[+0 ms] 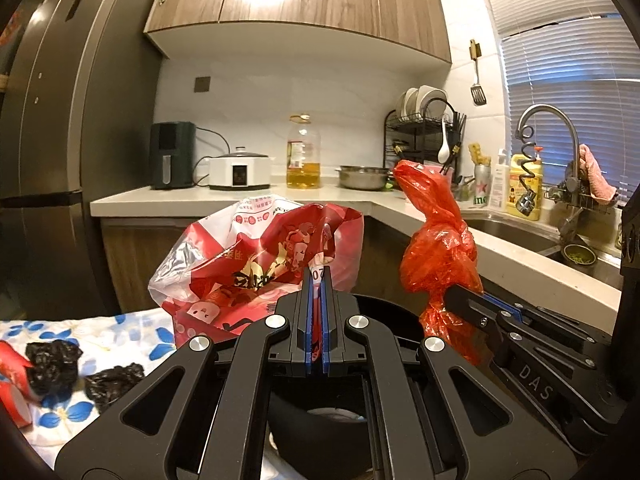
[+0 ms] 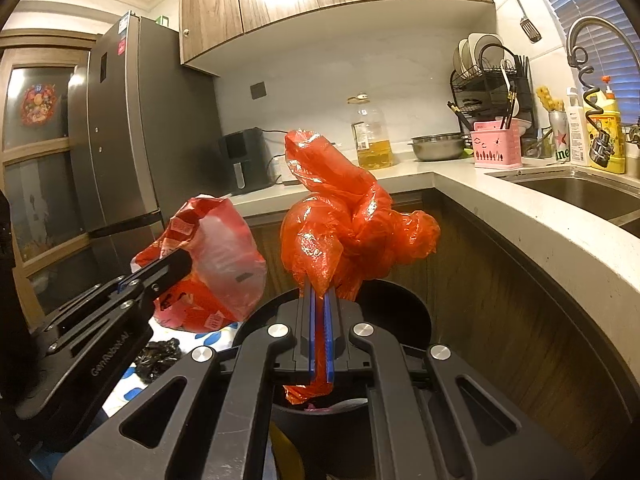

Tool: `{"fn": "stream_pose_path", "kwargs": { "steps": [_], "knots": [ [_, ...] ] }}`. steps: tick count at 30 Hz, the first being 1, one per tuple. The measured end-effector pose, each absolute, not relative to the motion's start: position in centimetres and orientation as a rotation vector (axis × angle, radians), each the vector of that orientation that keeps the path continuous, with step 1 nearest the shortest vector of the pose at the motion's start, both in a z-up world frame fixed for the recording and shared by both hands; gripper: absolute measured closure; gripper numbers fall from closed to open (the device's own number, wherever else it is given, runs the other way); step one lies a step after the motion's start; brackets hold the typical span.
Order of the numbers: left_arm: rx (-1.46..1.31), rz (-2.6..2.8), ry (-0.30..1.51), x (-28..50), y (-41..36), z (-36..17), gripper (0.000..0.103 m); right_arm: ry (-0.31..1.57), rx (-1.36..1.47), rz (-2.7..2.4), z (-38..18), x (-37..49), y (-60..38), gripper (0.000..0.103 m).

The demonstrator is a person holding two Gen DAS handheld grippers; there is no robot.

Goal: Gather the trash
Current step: 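Lift and carry both held bags over the black trash bin, then open both grippers to drop the bags into the bin, then move both grippers back toward the trash pile on the table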

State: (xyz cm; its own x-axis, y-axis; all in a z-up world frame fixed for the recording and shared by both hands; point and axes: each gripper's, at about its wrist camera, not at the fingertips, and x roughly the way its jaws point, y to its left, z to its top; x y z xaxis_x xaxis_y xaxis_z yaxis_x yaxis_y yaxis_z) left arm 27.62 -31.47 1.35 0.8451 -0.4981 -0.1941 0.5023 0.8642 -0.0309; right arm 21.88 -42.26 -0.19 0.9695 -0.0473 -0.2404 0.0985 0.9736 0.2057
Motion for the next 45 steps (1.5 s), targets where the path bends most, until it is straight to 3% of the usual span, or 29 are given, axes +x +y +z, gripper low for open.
{"fn": "stream_pose_path", "kwargs": {
  "steps": [23, 27, 30, 32, 34, 37, 40, 45],
  "knots": [
    [0.009, -0.641, 0.245, 30.7, -32.9, -0.7, 0.100, 0.276, 0.220, -0.080, -1.1, 24.6, -43.5, 0.098],
    [0.022, -0.647, 0.269, 31.1, -33.1, -1.2, 0.098, 0.280, 0.221, -0.080, -1.2, 24.8, -43.6, 0.092],
    [0.008, -0.641, 0.284, 31.5, -32.8, -1.4, 0.085, 0.285, 0.226, -0.083, -1.3, 25.0, -43.7, 0.079],
    [-0.008, -0.640, 0.286, 31.7, -32.4, -1.6, 0.062, 0.286, 0.226, -0.086, -1.3, 25.0, -43.7, 0.075],
    [-0.023, -0.632, 0.284, 31.7, -31.9, -1.7, 0.051, 0.289, 0.225, -0.085, -1.5, 25.1, -43.7, 0.071],
    [-0.053, -0.626, 0.294, 31.9, -31.1, -1.7, 0.038, 0.300, 0.228, -0.085, -1.7, 25.2, -43.7, 0.069],
    [-0.078, -0.602, 0.295, 31.9, -30.1, -1.7, 0.033, 0.303, 0.232, -0.090, -1.8, 25.1, -43.8, 0.065],
    [-0.081, -0.506, 0.302, 30.9, -28.0, -1.7, 0.016, 0.302, 0.251, -0.100, -2.0, 24.3, -43.9, 0.048]
  ]
}}
